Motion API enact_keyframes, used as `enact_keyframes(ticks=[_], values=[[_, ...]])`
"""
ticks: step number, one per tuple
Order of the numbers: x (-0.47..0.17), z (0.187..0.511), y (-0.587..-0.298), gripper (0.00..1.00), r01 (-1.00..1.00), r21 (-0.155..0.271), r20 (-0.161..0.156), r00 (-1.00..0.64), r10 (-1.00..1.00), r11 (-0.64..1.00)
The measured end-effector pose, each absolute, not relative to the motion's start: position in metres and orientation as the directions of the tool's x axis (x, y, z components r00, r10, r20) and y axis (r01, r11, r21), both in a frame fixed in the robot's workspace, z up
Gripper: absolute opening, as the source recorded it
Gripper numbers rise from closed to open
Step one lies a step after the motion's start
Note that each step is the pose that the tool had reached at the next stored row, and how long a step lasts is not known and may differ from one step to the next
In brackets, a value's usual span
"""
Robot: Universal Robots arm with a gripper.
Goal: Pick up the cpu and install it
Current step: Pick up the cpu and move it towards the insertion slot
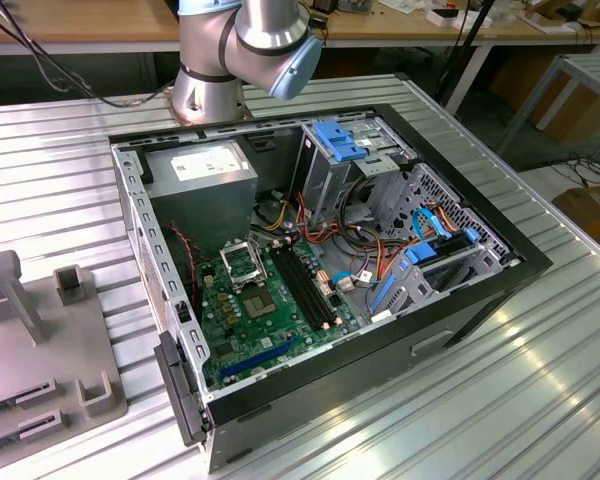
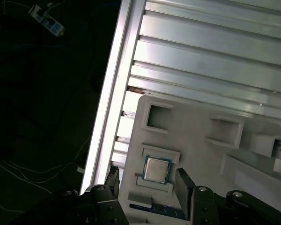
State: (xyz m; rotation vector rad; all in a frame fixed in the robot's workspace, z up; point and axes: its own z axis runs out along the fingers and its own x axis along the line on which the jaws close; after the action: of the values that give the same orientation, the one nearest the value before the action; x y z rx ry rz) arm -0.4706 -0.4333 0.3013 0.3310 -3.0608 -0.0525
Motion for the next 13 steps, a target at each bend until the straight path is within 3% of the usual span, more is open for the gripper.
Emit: enact_keyframes(ticks=[13], values=[[-0.465, 0.28, -0.434, 0.6, -0.113, 0.04, 0.057, -0.992, -0.115, 0.993]])
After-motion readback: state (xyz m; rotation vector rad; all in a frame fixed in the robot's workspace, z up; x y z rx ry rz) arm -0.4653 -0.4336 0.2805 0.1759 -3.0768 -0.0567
